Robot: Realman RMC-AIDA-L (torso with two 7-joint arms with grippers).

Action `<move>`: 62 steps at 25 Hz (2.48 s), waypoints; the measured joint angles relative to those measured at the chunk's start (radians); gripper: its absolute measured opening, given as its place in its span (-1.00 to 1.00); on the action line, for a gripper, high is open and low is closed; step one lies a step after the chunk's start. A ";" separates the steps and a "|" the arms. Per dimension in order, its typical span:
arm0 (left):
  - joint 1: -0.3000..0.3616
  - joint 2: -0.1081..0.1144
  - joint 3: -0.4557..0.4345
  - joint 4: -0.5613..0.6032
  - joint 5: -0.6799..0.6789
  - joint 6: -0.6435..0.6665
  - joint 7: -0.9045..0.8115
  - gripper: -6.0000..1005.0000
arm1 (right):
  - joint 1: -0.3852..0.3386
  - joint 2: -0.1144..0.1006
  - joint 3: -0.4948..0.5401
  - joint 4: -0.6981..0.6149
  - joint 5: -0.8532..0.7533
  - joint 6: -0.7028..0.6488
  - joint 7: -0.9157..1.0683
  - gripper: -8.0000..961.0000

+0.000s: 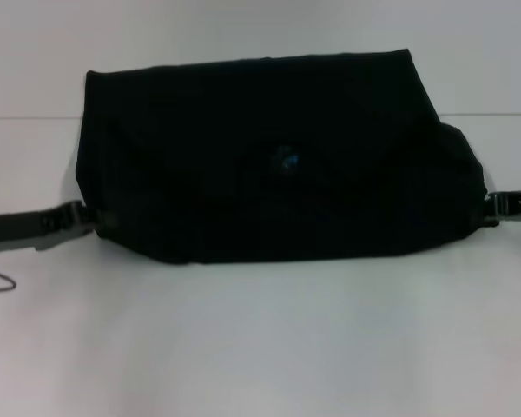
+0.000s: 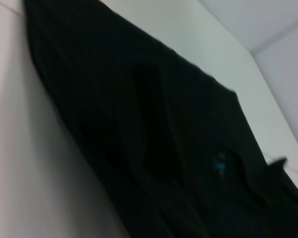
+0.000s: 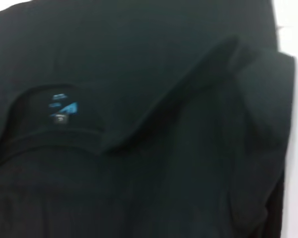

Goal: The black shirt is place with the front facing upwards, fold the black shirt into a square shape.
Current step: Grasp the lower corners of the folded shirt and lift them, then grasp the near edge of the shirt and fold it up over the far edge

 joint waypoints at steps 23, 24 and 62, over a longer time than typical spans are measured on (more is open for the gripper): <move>0.205 0.023 -0.074 0.212 0.154 0.608 0.021 -0.89 | -0.290 0.027 0.147 -0.323 0.017 -0.705 -0.041 -0.85; 0.199 0.026 -0.105 0.205 0.147 0.614 0.032 -0.89 | -0.284 0.027 0.166 -0.318 0.035 -0.714 -0.057 -0.85; -0.096 -0.104 -0.311 0.038 -0.021 -0.363 -0.038 -0.89 | 0.046 0.104 0.115 0.134 0.350 0.503 -0.192 -0.85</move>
